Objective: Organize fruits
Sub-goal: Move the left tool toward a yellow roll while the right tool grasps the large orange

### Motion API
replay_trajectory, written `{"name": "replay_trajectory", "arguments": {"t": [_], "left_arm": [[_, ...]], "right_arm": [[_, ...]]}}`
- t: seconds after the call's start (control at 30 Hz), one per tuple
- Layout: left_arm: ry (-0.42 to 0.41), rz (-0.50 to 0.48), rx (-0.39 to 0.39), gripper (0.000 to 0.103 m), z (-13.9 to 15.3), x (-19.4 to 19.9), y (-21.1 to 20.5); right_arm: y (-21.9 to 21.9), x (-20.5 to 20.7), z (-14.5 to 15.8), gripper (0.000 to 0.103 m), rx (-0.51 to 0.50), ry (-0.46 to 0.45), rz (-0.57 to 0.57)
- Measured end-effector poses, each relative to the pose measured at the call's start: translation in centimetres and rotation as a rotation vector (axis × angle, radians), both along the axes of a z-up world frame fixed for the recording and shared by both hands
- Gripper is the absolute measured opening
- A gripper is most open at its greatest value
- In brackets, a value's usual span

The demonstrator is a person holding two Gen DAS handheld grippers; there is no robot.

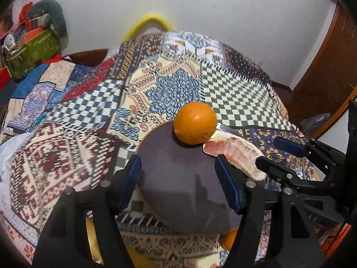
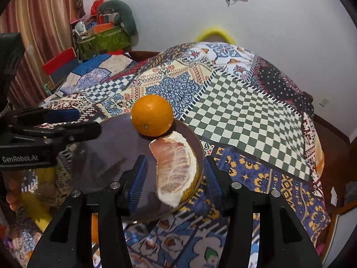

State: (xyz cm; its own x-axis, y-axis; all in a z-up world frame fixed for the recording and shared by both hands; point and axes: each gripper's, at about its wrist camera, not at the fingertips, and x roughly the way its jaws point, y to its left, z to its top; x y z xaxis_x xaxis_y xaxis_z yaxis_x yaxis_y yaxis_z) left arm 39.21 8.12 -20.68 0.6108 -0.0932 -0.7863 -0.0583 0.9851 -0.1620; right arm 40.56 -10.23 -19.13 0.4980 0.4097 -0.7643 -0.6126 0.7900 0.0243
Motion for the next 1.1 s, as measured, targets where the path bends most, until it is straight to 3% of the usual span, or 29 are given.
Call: {"name": "replay_trajectory", "arguments": {"t": [0.27,0.53,0.67,0.9,1.1], "left_arm": [[-0.071,0.011,0.009,0.068,4.2,-5.8,0.9],[-0.081,0.005,0.018,0.068,5.5,-11.8,1.2],[-0.064,-0.005,0.031,0.068,4.8,-14.5,0.9],[-0.005,-0.002,0.008,0.069,1.5,-17.1,1.4],[0.053,-0.029,0.01,0.069,-1.3,-17.6,0.8]], "right_arm": [[-1.0,-4.4,3.5,0.051,0.035,-0.069,0.0],[-2.0,-9.7,5.5,0.056,0.056,-0.12,0.008],[-2.5,-12.2,5.3,0.064,0.055,-0.131,0.01],[-3.2,-15.2,3.2,0.065,0.057,-0.068,0.0],[-3.5,-16.8,0.2,0.066,0.001,-0.016,-0.012]]}}
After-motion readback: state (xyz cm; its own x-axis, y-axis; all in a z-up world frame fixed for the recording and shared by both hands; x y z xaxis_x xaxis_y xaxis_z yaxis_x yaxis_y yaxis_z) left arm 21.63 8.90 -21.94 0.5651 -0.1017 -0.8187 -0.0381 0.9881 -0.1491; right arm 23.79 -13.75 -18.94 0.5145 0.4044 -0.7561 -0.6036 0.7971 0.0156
